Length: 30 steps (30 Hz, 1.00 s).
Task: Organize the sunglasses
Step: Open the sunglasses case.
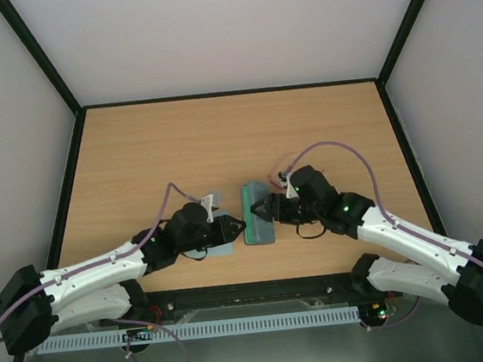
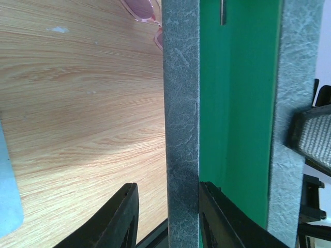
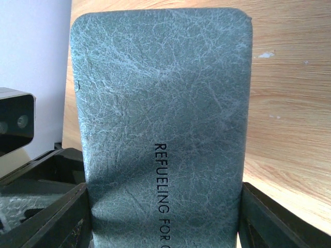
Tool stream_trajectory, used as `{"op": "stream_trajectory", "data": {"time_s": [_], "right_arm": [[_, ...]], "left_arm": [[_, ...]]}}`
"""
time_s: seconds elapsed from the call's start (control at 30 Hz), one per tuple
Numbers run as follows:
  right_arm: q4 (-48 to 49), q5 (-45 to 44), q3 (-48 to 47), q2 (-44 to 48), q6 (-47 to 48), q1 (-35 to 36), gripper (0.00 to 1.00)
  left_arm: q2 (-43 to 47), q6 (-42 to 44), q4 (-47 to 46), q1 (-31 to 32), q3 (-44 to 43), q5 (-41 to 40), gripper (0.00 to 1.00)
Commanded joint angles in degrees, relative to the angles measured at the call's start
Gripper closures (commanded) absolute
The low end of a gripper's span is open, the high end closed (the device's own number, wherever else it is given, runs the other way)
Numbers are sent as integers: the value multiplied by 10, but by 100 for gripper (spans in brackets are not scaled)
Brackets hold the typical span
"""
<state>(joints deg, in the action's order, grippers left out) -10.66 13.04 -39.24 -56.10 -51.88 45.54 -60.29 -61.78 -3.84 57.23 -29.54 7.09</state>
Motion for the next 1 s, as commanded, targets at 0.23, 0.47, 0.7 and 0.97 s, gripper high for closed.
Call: {"op": "stream_trajectory", "data": {"time_s": [0.23, 0.47, 0.7, 0.97], "right_arm": [[26, 35, 5, 20, -4, -3, 65], [24, 34, 9, 21, -3, -2, 65], [28, 28, 22, 16, -2, -2, 65], [151, 121, 9, -96, 11, -75, 64]], "left_arm": [[-7, 17, 64, -24, 21, -21, 65], [-7, 16, 63, -30, 31, -21, 64], [21, 22, 91, -41, 18, -23, 55], [90, 63, 196, -100, -17, -37, 43]]}}
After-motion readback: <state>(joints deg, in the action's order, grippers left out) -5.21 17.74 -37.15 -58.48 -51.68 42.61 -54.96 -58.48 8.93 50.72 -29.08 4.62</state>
